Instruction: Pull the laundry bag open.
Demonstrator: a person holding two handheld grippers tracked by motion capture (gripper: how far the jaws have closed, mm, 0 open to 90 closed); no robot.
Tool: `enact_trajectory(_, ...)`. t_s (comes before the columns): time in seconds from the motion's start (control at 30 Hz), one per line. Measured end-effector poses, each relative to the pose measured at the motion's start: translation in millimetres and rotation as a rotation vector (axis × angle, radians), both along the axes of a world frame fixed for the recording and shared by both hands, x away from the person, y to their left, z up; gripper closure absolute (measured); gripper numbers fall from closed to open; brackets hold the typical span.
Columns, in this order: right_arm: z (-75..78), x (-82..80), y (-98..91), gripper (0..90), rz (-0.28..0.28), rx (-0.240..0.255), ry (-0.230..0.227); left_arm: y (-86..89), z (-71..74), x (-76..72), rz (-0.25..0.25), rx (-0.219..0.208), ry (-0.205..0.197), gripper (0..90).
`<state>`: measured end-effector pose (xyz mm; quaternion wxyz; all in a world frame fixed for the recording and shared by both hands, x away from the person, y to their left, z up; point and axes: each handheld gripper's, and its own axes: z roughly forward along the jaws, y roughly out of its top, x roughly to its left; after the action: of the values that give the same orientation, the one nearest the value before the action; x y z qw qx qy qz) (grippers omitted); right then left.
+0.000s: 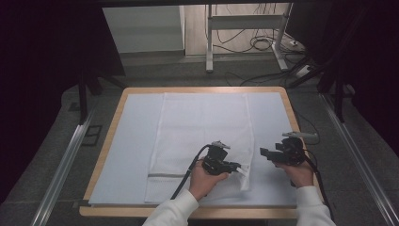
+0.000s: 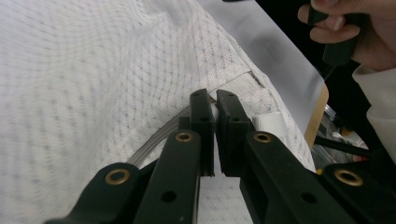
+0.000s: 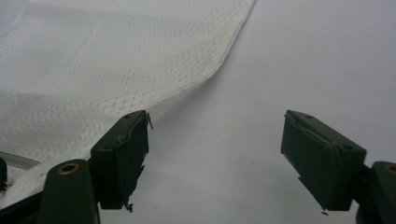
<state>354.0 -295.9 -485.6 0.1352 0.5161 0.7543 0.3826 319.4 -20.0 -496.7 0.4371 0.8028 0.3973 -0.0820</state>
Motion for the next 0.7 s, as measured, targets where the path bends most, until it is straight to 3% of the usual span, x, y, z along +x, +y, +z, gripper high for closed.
enact_trajectory(0.5, -0.6, -1.7, 2.0, 19.9, 0.015, -0.023, -0.017, 17.3, 8.7, 1.1, 0.032, -0.030, -0.018, 86.8)
enact_trajectory(0.7, 1.4, -2.2, 1.4, 18.5, 0.020, 0.031, -0.010, 16.5, 8.0, 0.6, 0.030, -0.026, -0.021, 86.8)
